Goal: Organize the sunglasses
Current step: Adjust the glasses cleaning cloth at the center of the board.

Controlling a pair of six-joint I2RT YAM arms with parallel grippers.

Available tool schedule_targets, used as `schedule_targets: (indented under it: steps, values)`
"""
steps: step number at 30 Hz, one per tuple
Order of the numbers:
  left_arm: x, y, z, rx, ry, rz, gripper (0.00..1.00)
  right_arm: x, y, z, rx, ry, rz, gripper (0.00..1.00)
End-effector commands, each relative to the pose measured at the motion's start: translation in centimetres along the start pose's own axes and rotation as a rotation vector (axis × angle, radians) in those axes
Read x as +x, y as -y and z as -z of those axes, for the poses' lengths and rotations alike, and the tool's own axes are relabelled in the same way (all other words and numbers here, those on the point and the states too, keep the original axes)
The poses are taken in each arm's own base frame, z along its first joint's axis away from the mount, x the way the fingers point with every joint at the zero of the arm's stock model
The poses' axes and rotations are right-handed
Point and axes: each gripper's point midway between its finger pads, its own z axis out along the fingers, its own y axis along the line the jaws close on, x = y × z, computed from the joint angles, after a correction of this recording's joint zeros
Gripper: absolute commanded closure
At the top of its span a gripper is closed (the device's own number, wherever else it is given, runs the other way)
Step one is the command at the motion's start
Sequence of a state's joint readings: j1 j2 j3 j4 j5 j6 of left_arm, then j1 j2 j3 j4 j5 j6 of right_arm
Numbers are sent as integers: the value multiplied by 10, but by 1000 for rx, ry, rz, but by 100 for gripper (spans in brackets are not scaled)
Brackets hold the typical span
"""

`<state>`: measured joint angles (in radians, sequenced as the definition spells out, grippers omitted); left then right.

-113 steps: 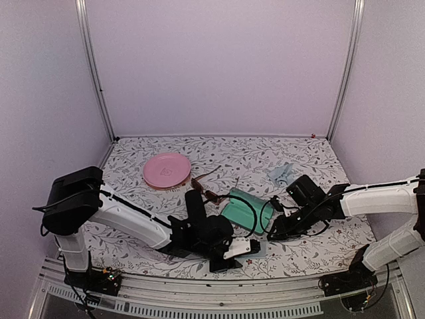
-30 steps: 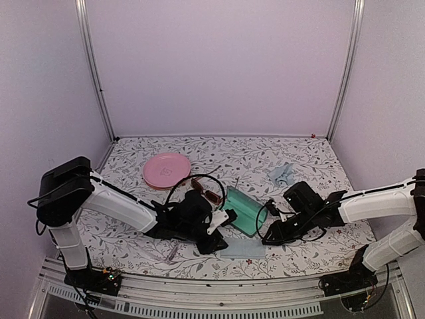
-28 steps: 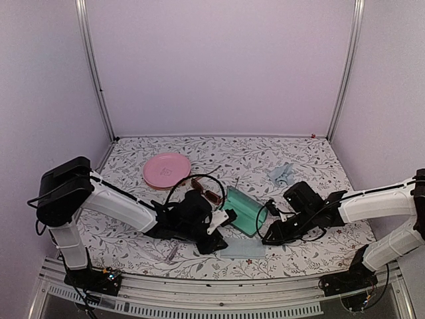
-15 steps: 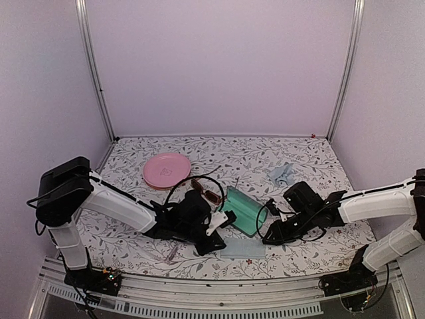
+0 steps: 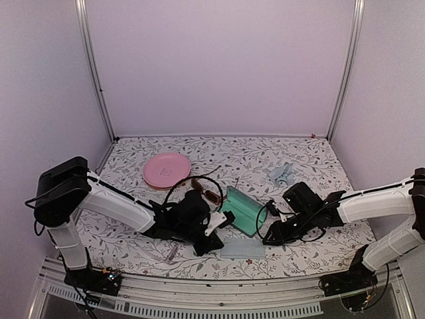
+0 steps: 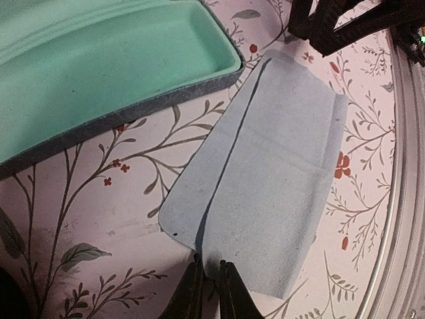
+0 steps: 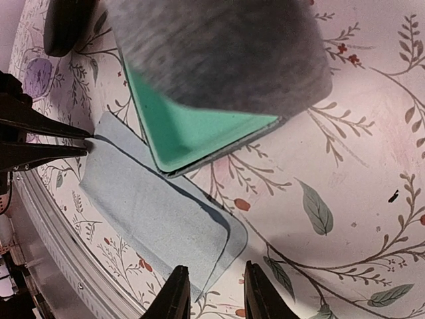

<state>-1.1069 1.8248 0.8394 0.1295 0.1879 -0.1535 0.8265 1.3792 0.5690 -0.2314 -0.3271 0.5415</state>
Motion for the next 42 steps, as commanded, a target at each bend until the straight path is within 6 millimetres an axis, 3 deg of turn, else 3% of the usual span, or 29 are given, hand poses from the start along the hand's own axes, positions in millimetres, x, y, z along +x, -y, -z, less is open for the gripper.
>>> schedule_targets:
  steps: [1, 13, 22, 31, 42]
  values:
    - [1, -8, 7, -34, -5, 6, 88, -4, -4, -1, -2, 4, 18, 70]
    - [-6, -1, 3, 11, 8, -7, 100, -5, -4, -1, 1, 6, 18, 70]
    - [-15, 6, 8, 41, 39, -31, 100, -12, -11, 4, -16, 29, 35, 70]
    - [-34, 12, 26, 47, 119, -72, 100, -21, -20, 11, -44, 67, 81, 69]
    - [-33, 8, 23, 27, 104, -75, 100, -20, -21, 5, -52, 54, 92, 69]
